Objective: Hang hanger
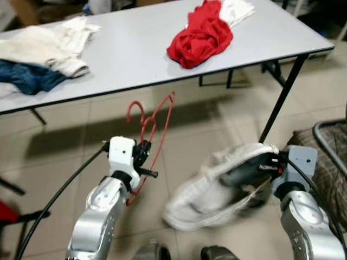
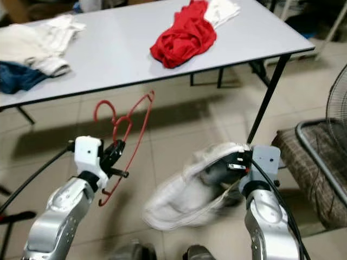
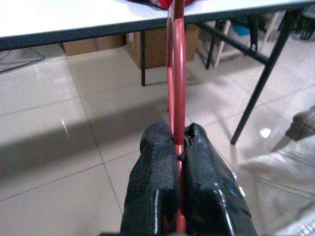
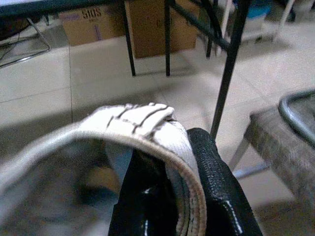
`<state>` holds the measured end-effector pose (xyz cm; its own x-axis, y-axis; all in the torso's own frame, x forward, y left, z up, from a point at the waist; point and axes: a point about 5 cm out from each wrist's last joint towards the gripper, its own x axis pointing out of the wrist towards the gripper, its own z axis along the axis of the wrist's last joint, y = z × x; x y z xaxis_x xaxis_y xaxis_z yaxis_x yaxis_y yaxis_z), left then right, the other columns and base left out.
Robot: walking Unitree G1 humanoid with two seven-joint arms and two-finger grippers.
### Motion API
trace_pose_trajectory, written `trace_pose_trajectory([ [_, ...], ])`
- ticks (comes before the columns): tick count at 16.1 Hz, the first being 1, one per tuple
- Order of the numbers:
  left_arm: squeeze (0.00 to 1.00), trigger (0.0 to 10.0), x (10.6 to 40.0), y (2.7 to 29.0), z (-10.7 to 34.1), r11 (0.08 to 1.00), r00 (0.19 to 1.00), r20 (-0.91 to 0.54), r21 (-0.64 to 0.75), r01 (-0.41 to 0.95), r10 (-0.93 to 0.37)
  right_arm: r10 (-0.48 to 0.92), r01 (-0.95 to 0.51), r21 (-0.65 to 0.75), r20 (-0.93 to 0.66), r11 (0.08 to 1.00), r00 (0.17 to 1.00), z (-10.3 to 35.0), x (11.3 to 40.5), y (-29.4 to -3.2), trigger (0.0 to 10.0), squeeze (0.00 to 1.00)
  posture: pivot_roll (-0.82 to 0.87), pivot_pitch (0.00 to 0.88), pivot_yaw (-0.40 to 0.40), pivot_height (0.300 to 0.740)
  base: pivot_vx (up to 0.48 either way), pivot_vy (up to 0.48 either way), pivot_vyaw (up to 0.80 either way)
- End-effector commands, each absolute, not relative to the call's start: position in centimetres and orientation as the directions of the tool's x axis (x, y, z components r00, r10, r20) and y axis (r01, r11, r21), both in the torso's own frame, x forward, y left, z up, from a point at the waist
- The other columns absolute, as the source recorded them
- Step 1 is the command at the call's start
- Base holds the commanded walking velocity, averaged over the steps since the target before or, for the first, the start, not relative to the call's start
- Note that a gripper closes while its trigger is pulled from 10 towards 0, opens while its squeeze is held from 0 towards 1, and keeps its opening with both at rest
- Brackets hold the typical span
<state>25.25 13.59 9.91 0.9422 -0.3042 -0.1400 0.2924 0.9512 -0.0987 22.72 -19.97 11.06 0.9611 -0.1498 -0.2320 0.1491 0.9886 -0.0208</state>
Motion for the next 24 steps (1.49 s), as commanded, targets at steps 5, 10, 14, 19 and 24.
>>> trace_pose_trajectory([
  [5,0.00,10.0,25.0,14.3,11.0,0.974,0.975,-0.075,-0.108,0.201,-0.209,-0.058,0.051,-0.126,-0.052,0.991,0.997,16.0,24.0,-21.1,10.0,0.00,-0.17,0.000,0.039,0.740,0.295,0.000,0.00],
  [10,0.00,10.0,25.2,14.4,12.3,0.979,0.984,-0.026,-0.111,0.170,-0.174,-0.020,0.030,-0.111,0.088,0.993,0.996,21.3,26.3,-21.3,10.0,0.00,-0.18,0.000,0.021,0.740,0.317,0.000,0.00],
  [14,0.00,10.0,25.8,14.2,13.3,0.985,0.991,0.011,-0.107,0.132,-0.132,-0.003,0.017,-0.101,0.140,0.995,0.990,24.2,27.8,-21.0,10.0,0.00,-0.16,0.000,0.008,0.740,0.366,0.000,0.00],
  [19,0.00,10.0,26.4,13.8,13.4,0.982,0.989,0.015,-0.119,0.148,-0.147,-0.052,0.054,-0.028,0.067,0.998,0.996,22.2,27.6,-20.6,10.0,0.00,-0.17,0.000,0.017,0.740,0.386,0.000,0.00],
  [24,0.00,10.0,26.5,13.5,12.8,0.981,0.988,-0.010,-0.122,0.149,-0.152,-0.058,0.059,-0.013,0.044,0.998,0.997,22.0,27.5,-20.5,10.0,0.00,-0.19,0.000,0.017,0.740,0.392,0.000,-0.11],
])
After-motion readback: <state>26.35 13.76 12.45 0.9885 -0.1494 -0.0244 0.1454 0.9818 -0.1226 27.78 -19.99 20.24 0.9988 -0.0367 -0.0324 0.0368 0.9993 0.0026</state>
